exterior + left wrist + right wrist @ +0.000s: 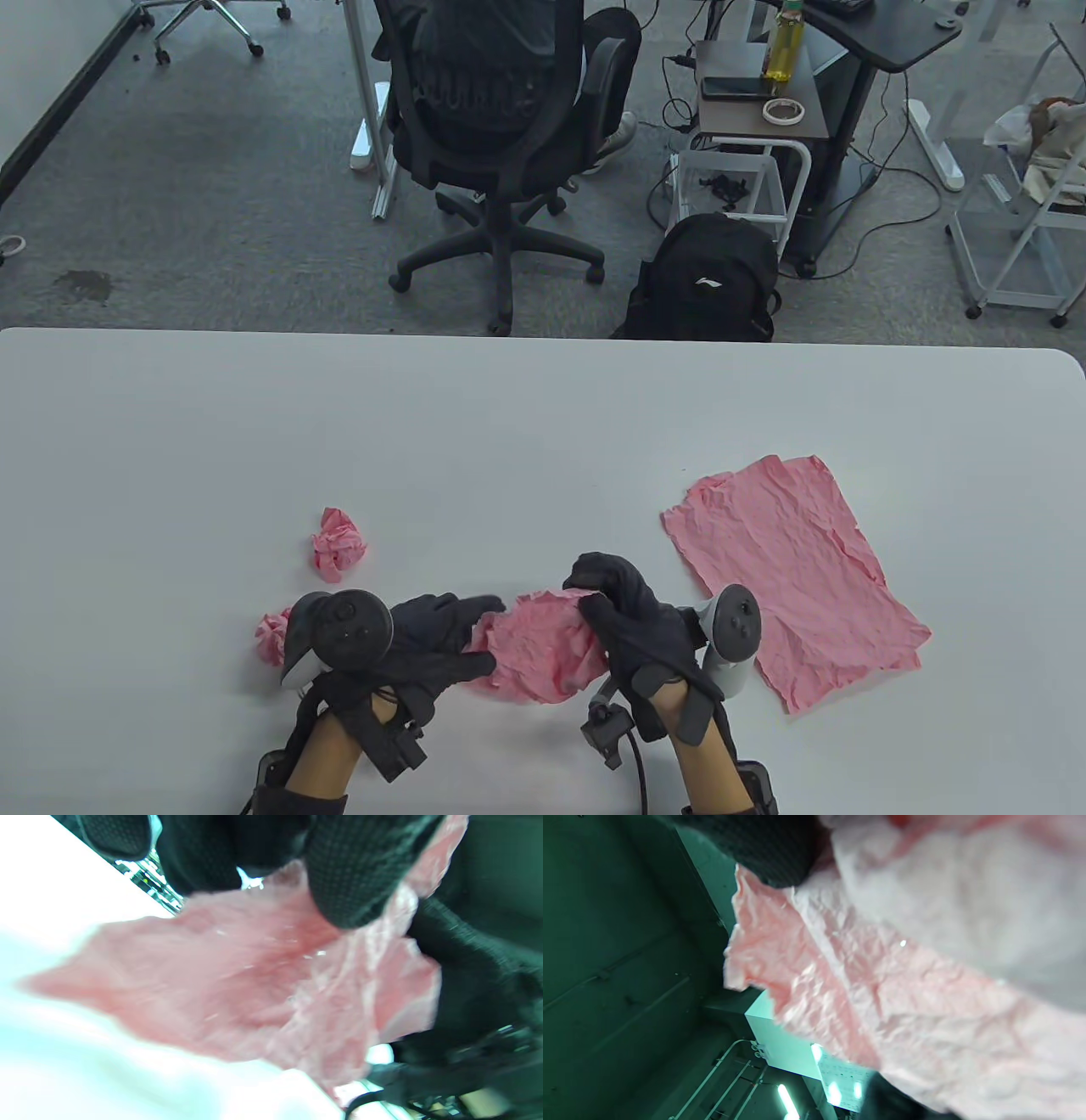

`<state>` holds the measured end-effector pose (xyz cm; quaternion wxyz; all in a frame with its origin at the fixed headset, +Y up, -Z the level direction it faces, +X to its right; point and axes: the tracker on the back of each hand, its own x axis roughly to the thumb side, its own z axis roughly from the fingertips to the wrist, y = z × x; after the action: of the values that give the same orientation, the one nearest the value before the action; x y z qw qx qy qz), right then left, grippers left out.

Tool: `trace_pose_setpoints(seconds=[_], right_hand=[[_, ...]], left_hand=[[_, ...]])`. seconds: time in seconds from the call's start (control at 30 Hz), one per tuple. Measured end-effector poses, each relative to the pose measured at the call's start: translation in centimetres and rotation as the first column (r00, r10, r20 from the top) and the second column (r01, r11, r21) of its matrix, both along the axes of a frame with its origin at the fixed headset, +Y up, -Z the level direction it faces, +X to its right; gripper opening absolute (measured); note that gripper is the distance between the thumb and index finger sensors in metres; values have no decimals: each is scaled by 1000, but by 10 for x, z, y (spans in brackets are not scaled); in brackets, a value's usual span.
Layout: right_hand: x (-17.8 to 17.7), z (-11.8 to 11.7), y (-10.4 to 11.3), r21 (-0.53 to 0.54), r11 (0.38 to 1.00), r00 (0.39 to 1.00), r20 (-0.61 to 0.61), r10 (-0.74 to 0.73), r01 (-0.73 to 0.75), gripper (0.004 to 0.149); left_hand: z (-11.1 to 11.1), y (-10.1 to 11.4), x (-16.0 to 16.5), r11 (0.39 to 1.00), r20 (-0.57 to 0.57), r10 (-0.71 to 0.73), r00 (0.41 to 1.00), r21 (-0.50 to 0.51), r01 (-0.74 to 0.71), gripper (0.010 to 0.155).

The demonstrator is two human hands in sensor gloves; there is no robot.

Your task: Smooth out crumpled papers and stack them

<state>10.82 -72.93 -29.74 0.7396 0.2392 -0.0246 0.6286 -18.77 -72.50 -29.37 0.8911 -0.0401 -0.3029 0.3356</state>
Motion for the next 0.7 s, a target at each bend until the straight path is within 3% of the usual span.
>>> trace_pose_setpoints(seconds=[0.1,0.2,0.33,0.4,0.53,0.6,0.7], right_hand=[[-1,1,1,13,1000,1000,7,-7,7,49],[-6,3,4,58,998,1000,-9,15,-14,44],[-4,8,13,60,995,992,102,71,-77,47],[3,9,14,45,972,959,176,220,-231,50],[11,8,13,8,910,877,269,398,-415,39],[13,6,11,13,933,892,299,339,-359,38],[18,1,5,-2,992,970,207,127,-130,39]], left_hand=[[1,-5,0,990,-23,133,991,-43,-134,44],[0,-8,3,932,10,332,943,-157,-327,46],[-2,-7,-5,866,-8,466,885,-202,-458,46],[-3,-3,-12,891,-25,431,902,-148,-430,46],[3,8,-14,977,-84,193,978,108,-184,46],[3,12,-13,984,-74,109,991,151,-97,51],[0,7,-14,995,-23,68,997,78,-66,74]])
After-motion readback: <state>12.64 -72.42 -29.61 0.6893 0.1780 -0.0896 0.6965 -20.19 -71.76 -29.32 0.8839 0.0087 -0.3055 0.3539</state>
